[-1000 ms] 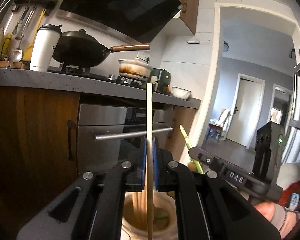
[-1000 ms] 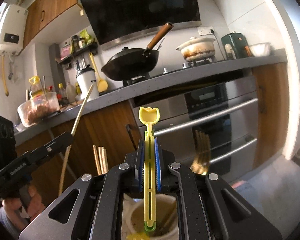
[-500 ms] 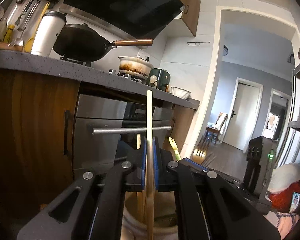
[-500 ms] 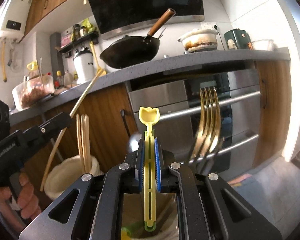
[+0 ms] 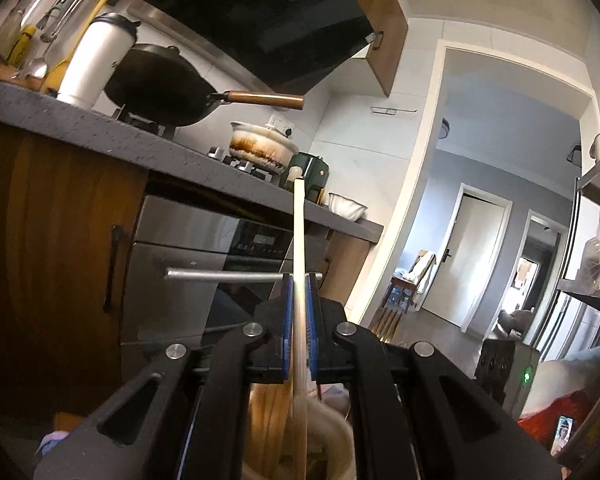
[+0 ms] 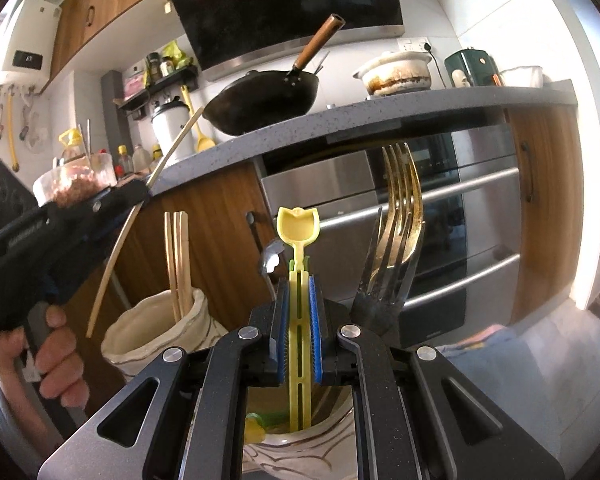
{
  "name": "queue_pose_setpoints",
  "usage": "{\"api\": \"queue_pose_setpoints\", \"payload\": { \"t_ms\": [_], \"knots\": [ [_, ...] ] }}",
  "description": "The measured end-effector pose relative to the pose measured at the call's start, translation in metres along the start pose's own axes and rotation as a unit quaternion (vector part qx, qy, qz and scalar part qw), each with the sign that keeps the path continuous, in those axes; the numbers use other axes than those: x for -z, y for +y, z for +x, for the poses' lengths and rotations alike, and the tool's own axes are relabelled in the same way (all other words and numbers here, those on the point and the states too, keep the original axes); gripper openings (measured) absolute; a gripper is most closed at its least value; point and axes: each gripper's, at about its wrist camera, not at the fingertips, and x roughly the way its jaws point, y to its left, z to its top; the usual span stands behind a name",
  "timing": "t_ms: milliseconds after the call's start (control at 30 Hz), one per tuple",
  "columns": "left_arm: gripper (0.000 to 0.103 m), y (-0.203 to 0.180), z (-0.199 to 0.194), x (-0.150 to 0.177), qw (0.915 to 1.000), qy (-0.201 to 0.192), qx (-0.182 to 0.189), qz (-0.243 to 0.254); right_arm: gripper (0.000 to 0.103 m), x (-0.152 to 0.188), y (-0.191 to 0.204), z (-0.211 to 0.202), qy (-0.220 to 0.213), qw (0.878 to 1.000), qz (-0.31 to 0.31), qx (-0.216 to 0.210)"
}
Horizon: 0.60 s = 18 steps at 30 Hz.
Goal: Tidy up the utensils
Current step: 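Release the chopstick into the larger pot while the right tool releases the yellow spoon into the smaller pot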
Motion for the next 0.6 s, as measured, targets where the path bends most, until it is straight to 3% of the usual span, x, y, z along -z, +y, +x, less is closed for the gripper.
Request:
{"api": "queue_pose_setpoints", "payload": {
  "t_ms": [200, 533, 600],
  "knots": [
    [0.006, -0.004, 0.011, 0.01, 0.9995, -0.004, -0.023, 0.023, 0.01, 0.0, -0.002, 0.0, 0.001, 1.0, 0.006, -0.003],
    [0.006, -0.009, -0.028, 0.024, 0.9963, 0.026, -0.039, 0.072, 0.011, -0.003, 0.004, -0.011, -0.003, 1.0, -0.014, 0.007],
    [0.006, -0.01, -0.032, 0.025, 0.9951, 0.032, -0.05, 0.079, 0.017, -0.004, 0.005, -0.015, -0.004, 1.0, -0.014, 0.011]
  ]
}}
